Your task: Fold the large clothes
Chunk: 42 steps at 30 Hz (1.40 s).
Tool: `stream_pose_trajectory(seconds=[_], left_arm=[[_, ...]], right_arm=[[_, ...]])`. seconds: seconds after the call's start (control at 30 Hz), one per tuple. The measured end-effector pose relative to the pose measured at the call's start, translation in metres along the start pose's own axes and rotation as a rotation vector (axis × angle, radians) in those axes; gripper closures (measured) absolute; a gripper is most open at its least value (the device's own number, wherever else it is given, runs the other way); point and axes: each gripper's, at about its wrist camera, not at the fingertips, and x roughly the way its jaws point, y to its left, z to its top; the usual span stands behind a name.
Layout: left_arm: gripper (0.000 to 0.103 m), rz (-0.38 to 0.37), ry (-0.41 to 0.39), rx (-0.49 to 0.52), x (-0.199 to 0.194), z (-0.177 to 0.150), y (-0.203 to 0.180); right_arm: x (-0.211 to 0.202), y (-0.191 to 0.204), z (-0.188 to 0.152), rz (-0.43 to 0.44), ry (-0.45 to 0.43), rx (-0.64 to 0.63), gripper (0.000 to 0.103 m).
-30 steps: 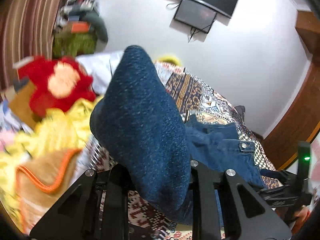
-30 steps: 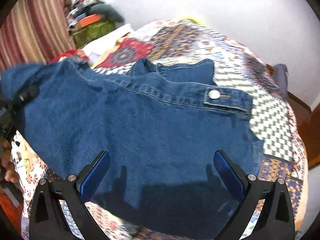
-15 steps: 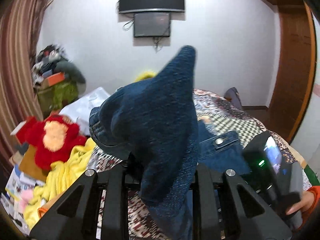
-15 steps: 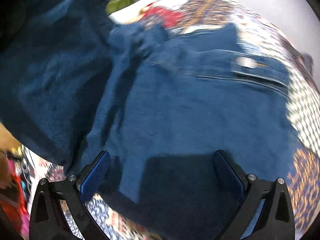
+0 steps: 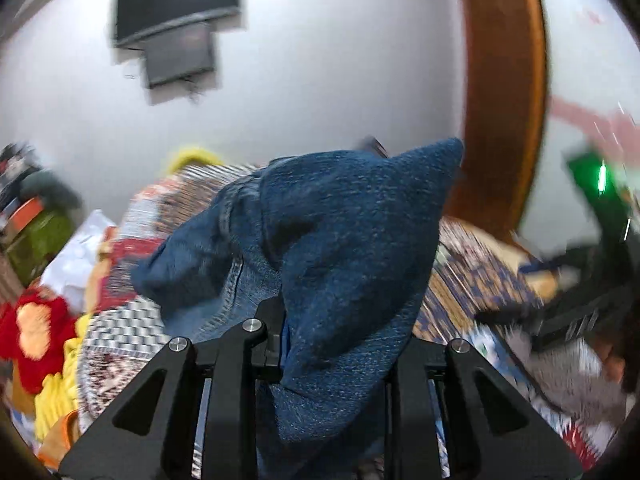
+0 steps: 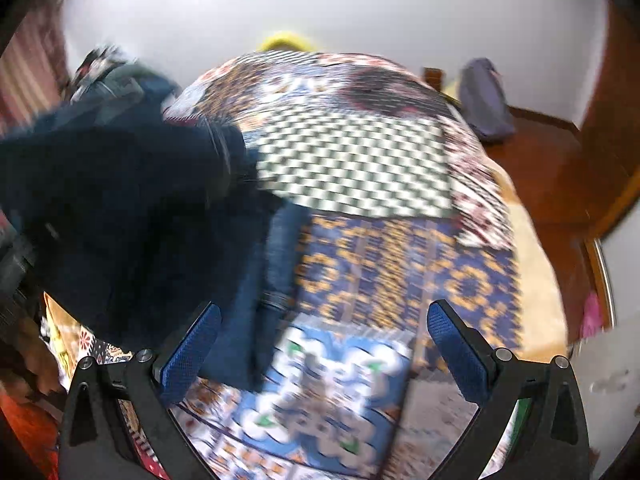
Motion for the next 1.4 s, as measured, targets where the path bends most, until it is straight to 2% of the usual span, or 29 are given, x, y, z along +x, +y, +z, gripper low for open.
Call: stream_pose_trajectory(seconds=[0.17,0.3,0.33,0.4,0.47,0.5,0.6,0.77,0.83,0.9,0.93,1.0,1.1,1.23,1.4], left_arm=[[0.082,-0.017,0.17,0.172,0.031,-0.029,-0.054],[0.079,0.004,0.242,0.234,0.04,-0.048,-0.07],[0.074,0.003,0.251,0.24,0.039,-0.051,-0.07],[0.044,-0.045,0.279,0.221,0.034,-0.054,-0.067],[0.029,-0.134,0.302,0.169,0.026,-0.056,-0.059],[0.027,-0.14,0.301,0.161,0.022,-0.057,-0.057],[0.024,-0.102,0.298,0.128,0.003,-0.059,-0.047],[0.023,-0.109,0.263,0.01,-0.028,-0.049,-0.003],[0.019,-0.09,0.235,-0.019,-0.039,-0.044,0.017],[0.011,-0.045,0.202,-0.042,-0.048,-0.04,0.038],[0.011,-0.017,0.191,-0.049,-0.05,-0.04,0.047],[0.011,0.033,0.204,-0.069,-0.047,-0.043,0.065],[0.011,0.042,0.253,-0.115,-0.035,-0.055,0.082],[0.011,0.044,0.353,-0.143,-0.012,-0.084,0.092],[0.009,0.016,0.326,-0.133,-0.013,-0.104,0.091]], right_arm=[[-0.022,-0.037,-0.024,0.004,-0.006,0.099,0.0],[-0.029,-0.05,-0.033,0.007,-0.007,0.136,0.0],[-0.031,-0.051,-0.035,0.009,-0.008,0.141,0.0],[-0.031,-0.053,-0.035,0.015,-0.009,0.147,0.0],[-0.034,-0.051,-0.035,0.021,-0.014,0.141,0.0],[-0.035,-0.049,-0.035,0.023,-0.018,0.136,0.0],[-0.042,-0.037,-0.032,0.048,-0.029,0.112,0.0],[-0.047,-0.004,-0.025,0.105,-0.044,0.042,0.0],[-0.046,0.014,-0.021,0.129,-0.052,0.005,0.0],[-0.042,0.031,-0.018,0.152,-0.052,-0.028,0.0],[-0.039,0.038,-0.017,0.161,-0.049,-0.042,0.0],[-0.028,0.055,-0.016,0.166,-0.033,-0.081,0.0],[-0.004,0.072,-0.02,0.146,0.004,-0.137,0.0],[0.032,0.072,-0.031,0.072,0.102,-0.162,0.0],[0.047,0.038,-0.046,0.098,0.145,-0.1,0.0]])
